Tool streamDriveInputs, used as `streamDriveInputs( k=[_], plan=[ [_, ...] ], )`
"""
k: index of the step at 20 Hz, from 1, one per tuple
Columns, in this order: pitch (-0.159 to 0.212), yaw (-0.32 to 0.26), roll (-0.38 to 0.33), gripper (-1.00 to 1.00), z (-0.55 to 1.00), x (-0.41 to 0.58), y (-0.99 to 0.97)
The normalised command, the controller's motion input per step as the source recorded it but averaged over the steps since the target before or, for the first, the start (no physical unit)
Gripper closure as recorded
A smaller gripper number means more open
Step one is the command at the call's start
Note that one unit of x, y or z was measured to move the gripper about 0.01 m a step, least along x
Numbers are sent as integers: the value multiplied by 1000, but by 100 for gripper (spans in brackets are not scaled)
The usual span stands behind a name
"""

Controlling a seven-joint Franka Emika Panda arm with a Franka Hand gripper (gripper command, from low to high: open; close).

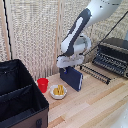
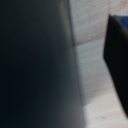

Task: Please shift your gripper toward the book. Carefully hold the book with your gripper. Gently transport the book using your gripper to the caddy's front section. Safely let the book go into the caddy's front area.

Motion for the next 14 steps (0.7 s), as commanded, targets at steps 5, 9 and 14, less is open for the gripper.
streamDriveInputs(
  k=[5, 9, 14],
  plan=[
    [-42, -57, -6, 100, 10, -13, 310],
    [-41, -264, -10, 100, 96, -9, 474],
    [21, -231, 3, 100, 418, 35, 241]
  ],
)
